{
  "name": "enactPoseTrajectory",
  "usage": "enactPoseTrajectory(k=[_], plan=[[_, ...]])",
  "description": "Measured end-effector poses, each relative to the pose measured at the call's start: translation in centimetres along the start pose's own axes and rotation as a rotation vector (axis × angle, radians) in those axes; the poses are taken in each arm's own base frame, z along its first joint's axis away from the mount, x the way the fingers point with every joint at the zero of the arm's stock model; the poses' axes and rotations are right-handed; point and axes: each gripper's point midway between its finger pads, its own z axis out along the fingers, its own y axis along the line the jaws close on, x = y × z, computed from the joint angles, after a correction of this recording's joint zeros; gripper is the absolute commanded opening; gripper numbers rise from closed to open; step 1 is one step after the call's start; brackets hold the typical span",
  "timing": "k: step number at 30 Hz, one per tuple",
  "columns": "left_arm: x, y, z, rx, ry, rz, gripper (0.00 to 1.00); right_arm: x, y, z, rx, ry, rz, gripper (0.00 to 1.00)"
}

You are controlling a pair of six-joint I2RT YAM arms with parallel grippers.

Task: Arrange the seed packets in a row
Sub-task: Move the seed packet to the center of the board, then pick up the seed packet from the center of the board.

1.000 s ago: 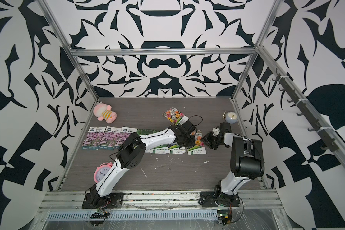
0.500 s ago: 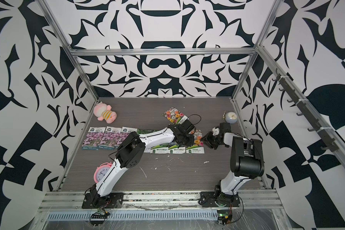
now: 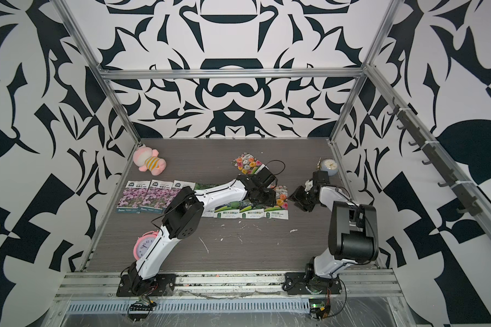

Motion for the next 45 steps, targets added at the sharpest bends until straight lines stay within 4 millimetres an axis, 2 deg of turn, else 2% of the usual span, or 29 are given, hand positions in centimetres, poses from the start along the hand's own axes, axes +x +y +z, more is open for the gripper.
enactPoseTrajectory(k=[2, 4, 6, 8, 9, 10, 13, 15, 19, 22, 26, 30, 34, 37, 42, 45], plan=[[-1.2, -0.6, -1.9, 0.023, -0.03, -0.006, 0.67, -1.3, 1.1, -1.4, 0.001, -0.049, -0.038, 0.56], [-3.1, -1.2, -4.9, 0.054, -0.087, -0.011, 0.7, -2.7, 2.5, -2.6, -0.015, -0.089, -0.076, 0.58], [-5.1, -1.5, -8.1, 0.08, -0.153, -0.019, 0.74, -3.6, 3.7, -3.1, -0.034, -0.104, -0.103, 0.63], [-6.8, -1.0, -11.3, 0.092, -0.225, -0.027, 0.86, -4.1, 4.8, -2.8, -0.057, -0.093, -0.127, 0.7], [-7.5, -0.3, -12.8, 0.089, -0.259, -0.031, 0.95, -4.2, 5.4, -2.3, -0.072, -0.08, -0.135, 0.72], [-8.2, 0.7, -14.2, 0.081, -0.293, -0.037, 1.0, -4.2, 6.1, -1.6, -0.088, -0.065, -0.144, 0.75], [-9.8, 4.9, -16.1, 0.031, -0.355, -0.077, 1.0, -4.1, 7.9, 0.8, -0.125, -0.007, -0.157, 0.84], [-10.4, 7.9, -16.0, -0.008, -0.36, -0.104, 0.99, -4.3, 9.2, 2.7, -0.141, 0.028, -0.178, 0.86], [-11.3, 13.2, -14.3, -0.073, -0.333, -0.163, 0.99, -4.9, 11.9, 6.2, -0.159, 0.07, -0.215, 0.87], [-11.3, 15.3, -12.6, -0.091, -0.299, -0.188, 1.0, -6.0, 13.8, 8.1, -0.177, 0.07, -0.245, 0.87], [-10.7, 15.9, -11.2, -0.085, -0.261, -0.197, 0.99, -8.6, 15.4, 9.9, -0.206, 0.042, -0.265, 0.83], [-10.7, 16.1, -11.5, -0.079, -0.264, -0.195, 0.99, -11.0, 16.2, 12.2, -0.227, 0.026, -0.273, 0.79], [-9.1, 17.3, -12.4, -0.099, -0.248, -0.21, 0.99, -12.2, 17.0, 13.4, -0.255, 0.025, -0.274, 0.78], [-8.4, 18.4, -13.3, -0.111, -0.247, -0.232, 0.96, -12.5, 17.4, 13.8, -0.264, 0.025, -0.274, 0.76], [-8.4, 19.3, -13.8, -0.113, -0.255, -0.284, 0.86, -12.0, 18.1, 14.3, -0.278, 0.04, -0.283, 0.74], [-8.6, 19.3, -13.3, -0.091, -0.25, -0.334, 0.73, -11.2, 18.5, 14.6, -0.286, 0.059, -0.291, 0.72]])
